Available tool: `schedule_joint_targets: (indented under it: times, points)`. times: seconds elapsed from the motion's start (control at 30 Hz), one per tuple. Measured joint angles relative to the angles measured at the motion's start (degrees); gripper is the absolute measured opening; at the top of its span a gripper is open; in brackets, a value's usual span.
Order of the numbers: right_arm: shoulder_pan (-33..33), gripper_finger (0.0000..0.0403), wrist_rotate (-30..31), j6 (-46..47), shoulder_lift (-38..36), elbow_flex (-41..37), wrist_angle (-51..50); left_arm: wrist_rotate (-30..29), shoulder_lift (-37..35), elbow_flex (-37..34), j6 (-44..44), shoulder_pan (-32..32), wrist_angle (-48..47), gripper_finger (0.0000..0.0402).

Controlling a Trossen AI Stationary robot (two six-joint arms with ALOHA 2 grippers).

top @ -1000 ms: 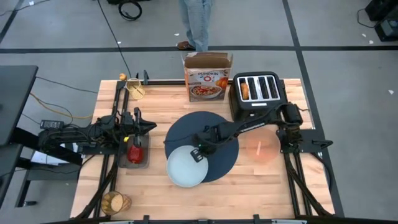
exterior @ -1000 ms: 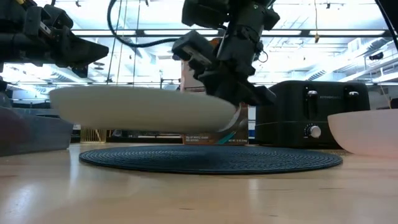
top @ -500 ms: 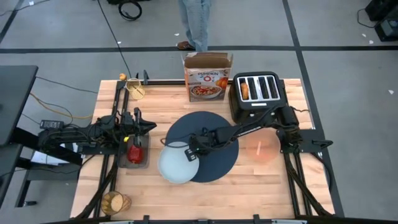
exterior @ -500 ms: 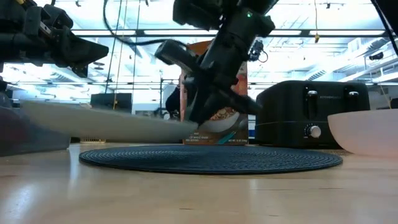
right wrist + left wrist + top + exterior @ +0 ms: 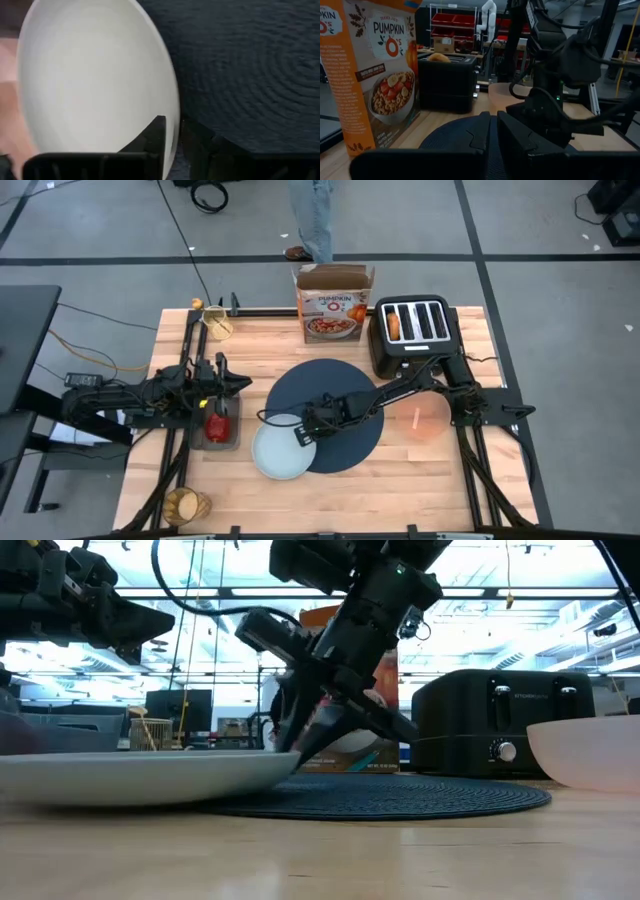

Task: Arrange a breakfast setting
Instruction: Put the blue plate to the bottom left of the dark blue tablemat, then put the orange bowl to the top right of the blue plate

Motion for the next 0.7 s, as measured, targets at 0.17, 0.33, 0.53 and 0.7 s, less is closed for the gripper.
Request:
schedule_joint_targets:
  times: [0.17,0.33,0.53,0.7]
  points:
    - [-0.1,0.0095,-2.6,-2.2,-4.0,0.0,-3.4,0.0,0.0,0.0,0.0,0.0,0.0,0.0041]
    - [0.1,0.0100,-2.7,-6.3,-15.3,0.0,-20.2,0.0,0.0,0.0,0.0,0.0,0.0,0.0041]
    - [3.2,0.0115,-2.5,-4.8,-26.5,-0.1,-48.9,0.0,0.0,0.0,0.0,0.0,0.0,0.0041]
    - [3.9,0.0162,-0.9,9.1,-31.7,-7.8,-57.4,0.0,0.0,0.0,0.0,0.0,0.0,0.0041]
